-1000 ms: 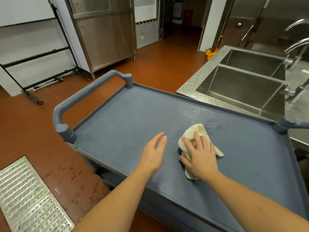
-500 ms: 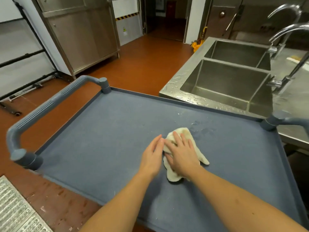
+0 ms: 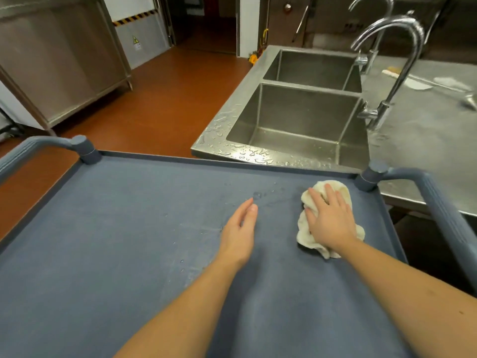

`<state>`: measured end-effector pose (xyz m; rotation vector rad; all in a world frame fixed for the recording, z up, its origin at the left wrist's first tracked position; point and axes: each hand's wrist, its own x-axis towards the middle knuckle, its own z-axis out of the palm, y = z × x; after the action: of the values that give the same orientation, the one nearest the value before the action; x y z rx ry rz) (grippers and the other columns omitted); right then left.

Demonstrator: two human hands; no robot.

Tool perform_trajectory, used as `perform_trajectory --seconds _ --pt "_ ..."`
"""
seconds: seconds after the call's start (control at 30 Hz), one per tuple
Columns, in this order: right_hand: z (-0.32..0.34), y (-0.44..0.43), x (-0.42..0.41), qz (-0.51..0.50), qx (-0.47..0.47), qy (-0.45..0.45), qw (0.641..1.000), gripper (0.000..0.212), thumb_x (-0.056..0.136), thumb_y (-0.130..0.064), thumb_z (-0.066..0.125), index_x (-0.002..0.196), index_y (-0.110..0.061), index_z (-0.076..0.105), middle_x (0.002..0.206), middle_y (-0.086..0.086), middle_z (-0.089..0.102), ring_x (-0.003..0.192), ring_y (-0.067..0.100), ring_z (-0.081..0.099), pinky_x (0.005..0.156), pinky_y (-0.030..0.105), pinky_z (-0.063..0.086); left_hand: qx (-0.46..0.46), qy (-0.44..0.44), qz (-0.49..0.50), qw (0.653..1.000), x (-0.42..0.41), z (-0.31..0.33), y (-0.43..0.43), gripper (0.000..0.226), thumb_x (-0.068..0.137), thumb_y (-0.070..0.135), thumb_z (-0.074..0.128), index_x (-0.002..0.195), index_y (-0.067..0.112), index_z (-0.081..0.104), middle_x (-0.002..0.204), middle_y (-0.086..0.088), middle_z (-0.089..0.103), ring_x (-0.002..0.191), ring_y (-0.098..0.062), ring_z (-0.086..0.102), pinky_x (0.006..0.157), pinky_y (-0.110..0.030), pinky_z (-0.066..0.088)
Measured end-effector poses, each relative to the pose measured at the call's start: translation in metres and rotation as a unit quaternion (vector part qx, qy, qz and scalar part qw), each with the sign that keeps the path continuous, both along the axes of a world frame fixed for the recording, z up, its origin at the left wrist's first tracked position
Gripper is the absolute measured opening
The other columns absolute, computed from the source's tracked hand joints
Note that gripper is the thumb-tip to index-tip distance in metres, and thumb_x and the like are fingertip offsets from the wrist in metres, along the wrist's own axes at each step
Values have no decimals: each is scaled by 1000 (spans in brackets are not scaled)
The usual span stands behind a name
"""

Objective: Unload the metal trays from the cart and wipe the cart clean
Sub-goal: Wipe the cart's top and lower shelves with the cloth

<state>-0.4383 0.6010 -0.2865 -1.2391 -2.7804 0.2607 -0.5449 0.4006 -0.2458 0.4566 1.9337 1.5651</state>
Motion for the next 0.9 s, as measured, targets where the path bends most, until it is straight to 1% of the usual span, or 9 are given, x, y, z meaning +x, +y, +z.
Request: perform_trajectory --seconds 0.1,0.23,0.33,0.4,0.43,0.63,0.73,0.83,0.9 --pt "2 -11 -8 -12 -13 25 1000 49 97 -36 39 146 -31 31 159 7 14 143 32 16 117 42 16 9 -8 -11 1000 -3 -2 -3 41 96 46 42 135 35 49 127 27 46 106 20 42 92 -8 29" --pt "5 -37 -28 25 -26 49 998 45 95 -24 40 140 -24 40 152 10 26 128 32 35 108 41 28 11 -11 -19 1000 -15 -5 -22 40 96 49 42 134 39 47 122 31 46 91 36 36 80 0 31" --pt "6 -60 -54 75 -30 57 995 36 92 -20 43 127 -20 50 138 11 38 115 33 43 98 40 34 3 -4 -4 1000 -30 -5 -41 41 96 48 42 135 38 47 119 33 45 90 37 37 71 9 29" --pt "6 -74 -73 101 -15 61 993 30 89 -19 44 117 -17 53 126 10 44 103 32 46 89 40 35 -6 1 8 1000 -41 -5 -55 42 96 50 41 136 39 46 122 33 44 96 31 39 72 7 27" --pt "5 -80 -83 104 -14 65 992 33 89 -19 45 120 -18 53 127 10 44 103 31 45 90 40 34 -9 3 15 1000 -46 -5 -62 42 96 50 41 136 39 46 123 33 44 97 30 39 73 6 27" --pt "-1 -128 -150 166 -39 70 983 48 93 -26 46 140 -26 39 152 8 25 128 34 32 109 40 21 -14 19 47 999 -71 -12 -84 40 96 46 43 135 37 47 121 33 46 96 38 35 72 10 28" --pt "-4 -158 -177 249 -43 36 967 55 94 -36 45 146 -32 29 157 5 15 141 32 16 116 41 14 -4 39 65 997 -79 -15 -82 40 98 39 44 136 30 50 133 21 51 115 20 43 87 -1 34" --pt "-7 -156 -182 284 -2 28 959 51 90 -31 48 139 -32 37 154 4 19 140 31 20 112 39 23 3 55 78 995 -84 -16 -74 40 99 36 44 137 26 49 137 15 50 125 3 44 103 -17 35" --pt "-5 -137 -176 261 0 46 964 52 87 -22 51 137 -31 40 155 5 22 140 29 23 109 38 25 -3 63 76 995 -83 -15 -66 37 98 37 44 134 29 50 136 18 48 123 5 43 98 -10 32"
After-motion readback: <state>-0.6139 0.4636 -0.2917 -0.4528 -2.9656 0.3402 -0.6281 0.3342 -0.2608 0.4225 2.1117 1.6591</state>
